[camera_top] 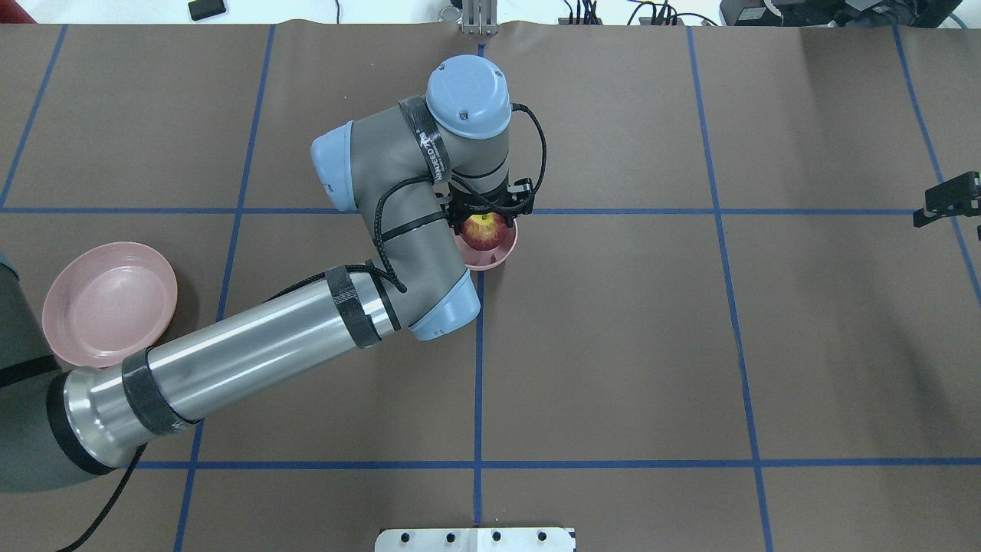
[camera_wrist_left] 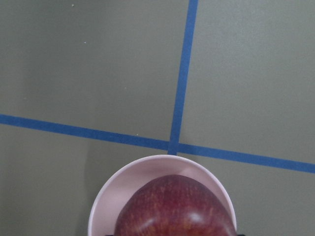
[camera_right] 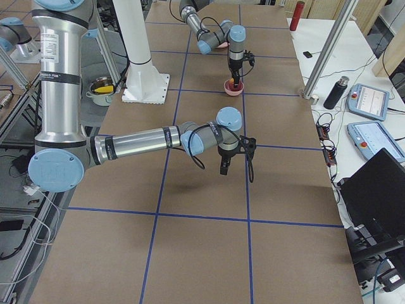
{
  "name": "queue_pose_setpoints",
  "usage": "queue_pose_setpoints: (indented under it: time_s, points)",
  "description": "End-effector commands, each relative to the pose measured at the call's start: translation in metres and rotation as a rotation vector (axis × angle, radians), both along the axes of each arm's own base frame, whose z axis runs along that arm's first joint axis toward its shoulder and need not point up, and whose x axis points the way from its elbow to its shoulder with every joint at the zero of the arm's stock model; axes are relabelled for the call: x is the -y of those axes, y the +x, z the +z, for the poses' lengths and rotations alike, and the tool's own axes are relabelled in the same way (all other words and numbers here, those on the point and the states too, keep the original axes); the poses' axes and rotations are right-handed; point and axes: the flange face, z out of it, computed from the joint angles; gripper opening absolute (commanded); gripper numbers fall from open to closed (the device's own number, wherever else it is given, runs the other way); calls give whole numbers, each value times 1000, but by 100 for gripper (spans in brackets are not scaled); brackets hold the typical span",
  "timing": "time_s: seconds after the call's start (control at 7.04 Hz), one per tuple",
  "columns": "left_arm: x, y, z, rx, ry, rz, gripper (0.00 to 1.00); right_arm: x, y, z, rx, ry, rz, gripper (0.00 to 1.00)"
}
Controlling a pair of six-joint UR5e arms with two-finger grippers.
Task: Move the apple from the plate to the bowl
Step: 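Lower the apple into the bowl and open the left gripper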
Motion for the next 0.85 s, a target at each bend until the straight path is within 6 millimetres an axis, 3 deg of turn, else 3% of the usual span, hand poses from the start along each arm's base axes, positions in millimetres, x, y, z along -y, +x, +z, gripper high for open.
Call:
queue_pose_setpoints:
  time_s: [0.0,0.14,0.43,0.57,0.71]
  points:
    - [-2,2,7,4,-4,3,30,0,0,1,-1,-2,0,100]
    - [-2,2,10,6,-8,1,95,3,-1,0,-1,0,0,100]
    - [-4,1,16,6,-19,2,98,4,-2,2,-1,-5,-2,100]
    - [-15,-23,-6,-59,-43,-2,98,5,-2,1,0,-2,0,100]
    - [-14,-71,-6,-96,-71,-1,98,6,2,2,-2,-2,7,100]
